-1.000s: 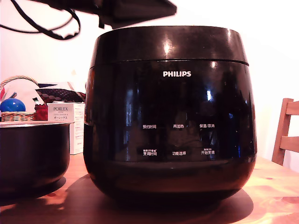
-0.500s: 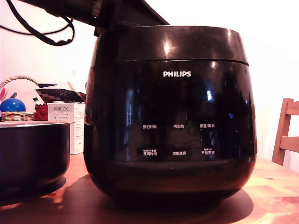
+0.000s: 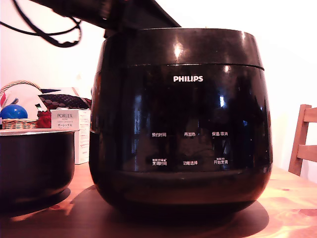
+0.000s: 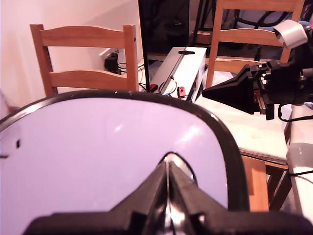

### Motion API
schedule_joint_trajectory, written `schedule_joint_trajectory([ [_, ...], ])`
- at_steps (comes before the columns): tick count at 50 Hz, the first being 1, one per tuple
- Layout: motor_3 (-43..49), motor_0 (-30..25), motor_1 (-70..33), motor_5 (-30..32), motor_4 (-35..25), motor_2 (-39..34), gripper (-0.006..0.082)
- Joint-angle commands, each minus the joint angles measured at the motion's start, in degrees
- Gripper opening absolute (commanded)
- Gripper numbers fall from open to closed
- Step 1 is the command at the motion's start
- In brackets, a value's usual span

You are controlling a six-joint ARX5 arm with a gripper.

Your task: Open the rice cooker by pressing the large metal button on the top of its lid with medium force

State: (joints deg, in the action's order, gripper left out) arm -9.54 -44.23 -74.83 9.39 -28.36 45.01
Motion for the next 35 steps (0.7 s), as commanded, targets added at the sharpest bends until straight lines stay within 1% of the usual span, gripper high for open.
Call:
schedule_joint_trajectory([
  [1, 5.38, -0.22, -4.83, 0.15, 1.18, -4.66, -0.0020],
  [10, 7.32, -0.20, -5.11, 1.18, 2.21, -4.66, -0.0020],
  [14, 8.24, -0.20, -5.11, 1.79, 3.74, -4.66, -0.0020],
  [24, 8.55, -0.20, -5.11, 2.67, 3.82, -4.66, -0.0020],
  [31, 5.60, -0.20, -4.87, 2.56, 3.76, -4.63, -0.0020],
  [35, 1.90, -0.13, -4.55, 0.74, 3.48, -4.46, -0.0020],
])
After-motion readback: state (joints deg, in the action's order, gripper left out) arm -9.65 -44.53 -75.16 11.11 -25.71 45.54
